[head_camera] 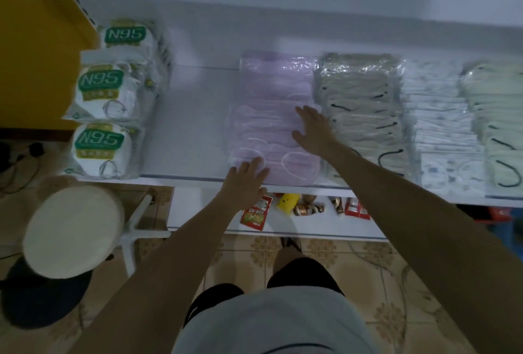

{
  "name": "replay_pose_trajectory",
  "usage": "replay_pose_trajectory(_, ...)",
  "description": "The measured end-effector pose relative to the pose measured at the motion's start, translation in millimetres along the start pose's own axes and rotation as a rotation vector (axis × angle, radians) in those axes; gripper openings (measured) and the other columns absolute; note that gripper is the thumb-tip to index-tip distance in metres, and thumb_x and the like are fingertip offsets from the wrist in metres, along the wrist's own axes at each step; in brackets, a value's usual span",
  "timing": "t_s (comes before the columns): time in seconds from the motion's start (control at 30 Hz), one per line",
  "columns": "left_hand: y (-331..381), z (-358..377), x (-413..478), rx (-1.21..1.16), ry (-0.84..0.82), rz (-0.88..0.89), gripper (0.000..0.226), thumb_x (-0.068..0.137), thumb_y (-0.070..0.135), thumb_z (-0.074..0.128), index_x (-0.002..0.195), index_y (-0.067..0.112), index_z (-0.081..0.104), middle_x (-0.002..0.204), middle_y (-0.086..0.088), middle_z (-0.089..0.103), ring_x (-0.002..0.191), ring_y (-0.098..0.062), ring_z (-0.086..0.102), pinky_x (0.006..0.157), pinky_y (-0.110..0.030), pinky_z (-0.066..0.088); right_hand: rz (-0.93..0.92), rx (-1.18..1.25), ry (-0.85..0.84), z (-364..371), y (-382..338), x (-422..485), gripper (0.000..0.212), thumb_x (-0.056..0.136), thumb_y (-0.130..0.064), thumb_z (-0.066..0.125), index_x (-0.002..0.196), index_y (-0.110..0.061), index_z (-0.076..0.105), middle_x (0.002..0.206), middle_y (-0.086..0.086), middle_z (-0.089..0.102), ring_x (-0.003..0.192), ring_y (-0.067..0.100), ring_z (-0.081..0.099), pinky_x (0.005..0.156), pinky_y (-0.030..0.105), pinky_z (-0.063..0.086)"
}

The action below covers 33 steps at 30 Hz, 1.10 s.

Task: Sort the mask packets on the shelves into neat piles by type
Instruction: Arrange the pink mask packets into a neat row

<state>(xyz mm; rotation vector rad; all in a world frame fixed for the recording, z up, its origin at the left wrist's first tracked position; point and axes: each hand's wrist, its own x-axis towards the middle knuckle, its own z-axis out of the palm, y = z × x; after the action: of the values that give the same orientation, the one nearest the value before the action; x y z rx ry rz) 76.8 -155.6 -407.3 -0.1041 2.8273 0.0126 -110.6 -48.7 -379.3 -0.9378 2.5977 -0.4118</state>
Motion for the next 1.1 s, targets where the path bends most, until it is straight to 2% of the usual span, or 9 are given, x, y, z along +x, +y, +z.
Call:
replay_pose_trajectory(0.17, -1.0, -6.1, 21.7, -0.006, 0.117, -0.045, 0.04, 0.098, 0.03, 0.033, 0.133, 0.017, 0.045, 0.139, -0.02, 0.036, 0.115, -0.035, 0.048, 0.089, -0.04, 0.042, -0.064, -0.067, 0.009, -12.1, -0.3, 57.2, 0.048, 0.094, -0.011, 0.041, 0.142, -0.009, 0.036, 0.146, 0.014, 0.037, 0.131, 0.032, 0.037, 0.108, 0.036, 0.03)
replay_pose_trajectory(0.27, 0.2, -3.9, 29.6, 0.013, 0.231, -0.033, 0.03, 0.078, 0.03, 0.045, 0.086, 0.014, 0.069, 0.091, -0.018, 0.062, 0.071, -0.034, 0.063, 0.058, -0.036, 0.051, -0.053, -0.064, -0.077, -11.0, -1.5, 80.4, 0.042, 0.097, -0.014, 0.034, 0.139, -0.01, 0.039, 0.14, 0.016, 0.045, 0.127, 0.032, 0.044, 0.106, 0.038, 0.034)
replay_pose_trajectory(0.4, 7.3, 0.3, 32.5, 0.075, 0.3, -0.067, 0.036, 0.066, 0.029, 0.035, 0.066, 0.02, 0.07, 0.078, -0.01, 0.065, 0.06, -0.026, 0.062, 0.05, -0.027, 0.049, -0.042, -0.041, -0.08, -3.7, 4.9, 99.1, 0.036, 0.097, -0.018, 0.035, 0.128, -0.01, 0.05, 0.135, 0.014, 0.051, 0.124, 0.031, 0.046, 0.105, 0.039, 0.036)
replay_pose_trajectory(0.53, 8.8, 4.8, 41.1, 0.023, 0.328, -0.082, 0.034, 0.068, 0.026, 0.037, 0.071, 0.019, 0.069, 0.084, -0.013, 0.066, 0.058, -0.027, 0.062, 0.047, -0.027, 0.048, -0.035, -0.023, -0.029, -4.7, 4.4, 106.6, 0.034, 0.096, -0.018, 0.037, 0.123, -0.006, 0.053, 0.13, 0.017, 0.051, 0.12, 0.033, 0.048, 0.1, 0.038, 0.039)
replay_pose_trajectory(0.6, 11.4, -1.5, 40.9, 0.003, 0.332, -0.131, 0.033, 0.069, 0.025, 0.051, 0.096, 0.02, 0.07, 0.102, -0.016, 0.064, 0.069, -0.031, 0.063, 0.053, -0.03, 0.05, -0.026, -0.005, -0.054, -5.6, 3.0, 110.4, 0.03, 0.096, -0.019, 0.036, 0.108, -0.003, 0.058, 0.121, 0.021, 0.055, 0.117, 0.034, 0.05, 0.092, 0.035, 0.04)
replay_pose_trajectory(0.7, 9.8, 1.4, 44.4, -0.056, 0.275, -0.158, 0.075, 0.072, 0.026, 0.066, 0.141, 0.026, 0.039, 0.142, -0.014, 0.041, 0.103, -0.035, 0.055, 0.076, -0.038, 0.048, -0.024, -0.046, -0.147, -11.4, -0.2, 112.7, 0.025, 0.095, -0.02, 0.04, 0.089, -0.007, 0.06, 0.114, 0.022, 0.059, 0.118, 0.033, 0.052, 0.088, 0.029, 0.037)
replay_pose_trajectory(0.8, 7.3, 7.7, 47.5, -0.006, 0.337, -0.127, 0.065, 0.061, 0.035, 0.06, 0.125, 0.026, 0.059, 0.129, -0.014, 0.056, 0.091, -0.031, 0.057, 0.067, -0.036, 0.051, -0.031, -0.153, -0.244, -23.8, -4.0, 109.9, 0.038, 0.095, -0.027, 0.042, 0.125, -0.007, 0.056, 0.13, 0.01, 0.053, 0.125, 0.026, 0.044, 0.108, 0.035, 0.024)
replay_pose_trajectory(0.9, 8.1, 27.4, 51.6, -0.046, 0.438, -0.112, 0.051, 0.077, 0.037, 0.041, 0.121, 0.022, 0.062, 0.126, -0.016, 0.058, 0.106, -0.032, 0.047, 0.085, -0.046, 0.05, -0.055, -0.045, -0.314, -29.4, -2.8, 112.5, 0.038, 0.091, -0.021, 0.053, 0.12, 0.003, 0.057, 0.11, 0.014, 0.058, 0.098, 0.019, 0.049, 0.079, 0.026, 0.038)
replay_pose_trajectory(1.1, 20.8, 41.7, 61.4, -0.07, 0.593, -0.181, 0.047, 0.096, 0.042, 0.024, 0.137, 0.023, 0.037, 0.135, -0.02, 0.051, 0.122, -0.041, 0.05, 0.092, -0.052, 0.046, -0.156, 0.026, -0.212, -37.1, -7.0, 114.1, 0.041, 0.083, -0.003, 0.062, 0.124, 0.003, 0.053, 0.109, 0.014, 0.058, 0.096, 0.022, 0.054, 0.061, 0.014, 0.037)
